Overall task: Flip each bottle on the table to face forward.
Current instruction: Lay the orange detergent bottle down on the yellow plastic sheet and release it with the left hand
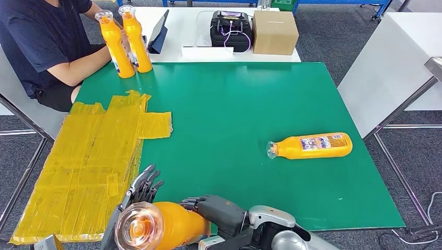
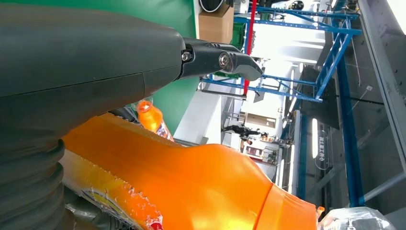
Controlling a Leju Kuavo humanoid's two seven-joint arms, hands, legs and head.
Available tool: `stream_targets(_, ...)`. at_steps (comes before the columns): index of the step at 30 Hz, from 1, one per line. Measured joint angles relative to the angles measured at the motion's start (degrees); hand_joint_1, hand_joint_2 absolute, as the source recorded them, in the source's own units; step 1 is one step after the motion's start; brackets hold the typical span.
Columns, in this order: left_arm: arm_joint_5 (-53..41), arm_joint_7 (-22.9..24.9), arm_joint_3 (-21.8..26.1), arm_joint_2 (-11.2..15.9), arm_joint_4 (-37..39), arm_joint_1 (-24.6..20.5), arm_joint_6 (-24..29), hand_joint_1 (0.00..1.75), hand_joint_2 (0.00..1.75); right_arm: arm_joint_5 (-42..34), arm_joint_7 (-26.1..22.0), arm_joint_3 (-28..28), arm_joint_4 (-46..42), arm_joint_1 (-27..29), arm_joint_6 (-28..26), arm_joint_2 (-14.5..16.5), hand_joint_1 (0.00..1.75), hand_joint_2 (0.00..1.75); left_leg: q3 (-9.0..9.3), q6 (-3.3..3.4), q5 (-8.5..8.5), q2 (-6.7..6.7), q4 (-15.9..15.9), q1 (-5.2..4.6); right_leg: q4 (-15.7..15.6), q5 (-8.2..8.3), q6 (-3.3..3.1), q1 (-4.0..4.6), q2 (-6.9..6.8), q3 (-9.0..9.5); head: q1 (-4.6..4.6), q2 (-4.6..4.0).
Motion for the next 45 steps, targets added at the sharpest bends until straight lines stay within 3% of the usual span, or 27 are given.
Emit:
stream_targets(3, -1.2, -0.5, -0.2, 0.2, 0.0, -0.1, 0.1, 1.54, 1.75, 0.0, 0.0, 0.3, 0.0, -0.1, 0.0, -0.1, 1.75, 1.75, 0.0, 0.0, 0.0, 0.0, 0.0, 0.0, 0.0, 0.0, 0.0, 0.0, 0.0, 0.0, 0.0, 0.0)
stream_targets(4, -2.1, -0.8, -0.4, 0.3, 0.0, -0.2, 0.1, 1.75, 1.75, -0.1, 0.0, 0.3, 0.0, -0.1, 0.0, -0.1, 1.75, 1.75, 0.0, 0.0, 0.0, 0.0, 0.0, 0.0, 0.0, 0.0, 0.0, 0.0, 0.0, 0.0, 0.0, 0.0)
stream_targets(14, -16.1, -4.1, -3.2, 1.6, 0.0, -2.8, 0.0, 1.75, 1.75, 1.3, -0.4, 0.5, 0.0, 0.7, -0.2, 0.0, 1.75, 1.75, 0.0, 0.0, 0.0, 0.0, 0.0, 0.0, 0.0, 0.0, 0.0, -0.01, 0.0, 0.0, 0.0, 0.0)
stream_targets(27, -17.7, -3.9, -4.6, 3.9, 0.6, -5.7, -2.5, 1.75, 1.75, 2.3, -1.9, -0.3, 0.8, 1.3, -1.3, 1.1, 1.75, 1.75, 0.0, -0.01, 0.01, -0.02, 0.0, 0.0, 0.0, 0.0, 0.0, 0.0, 0.0, 0.03, 0.01, 0.0)
stream_targets(28, -17.8, -3.8, -4.6, 4.0, 0.6, -5.8, -2.5, 1.75, 1.75, 2.8, -1.9, -0.5, 0.8, 1.5, -1.9, 1.1, 1.67, 1.75, -0.01, -0.01, 0.01, -0.03, 0.0, 0.0, 0.0, 0.0, 0.0, 0.0, 0.0, 0.03, 0.01, 0.0)
stream_targets(31, -18.2, -3.2, -4.6, 4.4, 0.7, -6.1, -1.8, 1.75, 1.75, 7.7, -1.7, -1.5, 0.8, 2.5, -5.4, 1.6, 0.36, 1.75, -0.01, -0.01, 0.01, -0.05, 0.0, 0.0, 0.0, 0.0, 0.0, 0.0, -0.01, 0.04, 0.01, 0.0)
stream_targets(32, -18.4, -2.7, -4.6, 4.4, 0.7, -6.1, -1.2, 1.75, 1.75, 10.5, -1.4, -1.9, 0.7, 3.1, -7.2, 1.8, 0.0, 1.75, -0.02, -0.01, 0.01, -0.05, 0.0, 0.0, 0.0, 0.0, 0.0, 0.0, -0.01, 0.04, 0.01, 0.0)
stream_targets(35, -19.1, -1.0, -4.2, 4.5, 1.0, -6.0, 1.3, 1.75, 1.75, 16.3, -0.3, -3.7, -0.1, 5.0, -11.1, 2.3, 0.0, 1.75, -0.02, -0.01, 0.01, -0.06, 0.0, 0.0, 0.0, 0.0, 0.0, 0.0, -0.01, 0.03, 0.01, 0.0)
stream_targets(43, -20.0, 0.5, -1.3, 4.4, 1.8, -4.8, 2.7, 1.75, 1.75, 16.3, -0.2, -9.4, -3.0, 7.8, -12.1, 1.7, 0.0, 1.75, -0.01, -0.01, 0.01, -0.02, 0.0, 0.0, 0.0, 0.0, 0.0, 0.0, 0.0, 0.01, 0.01, 0.0)
stream_targets(45, -20.1, 0.5, -1.1, 4.4, 1.9, -4.6, 2.6, 1.75, 1.75, 16.3, -0.2, -9.9, -3.3, 8.0, -12.1, 1.7, 0.0, 0.87, -0.01, -0.01, 0.01, -0.02, 0.0, 0.0, 0.0, 0.0, 0.0, 0.0, 0.0, 0.01, 0.01, 0.0)
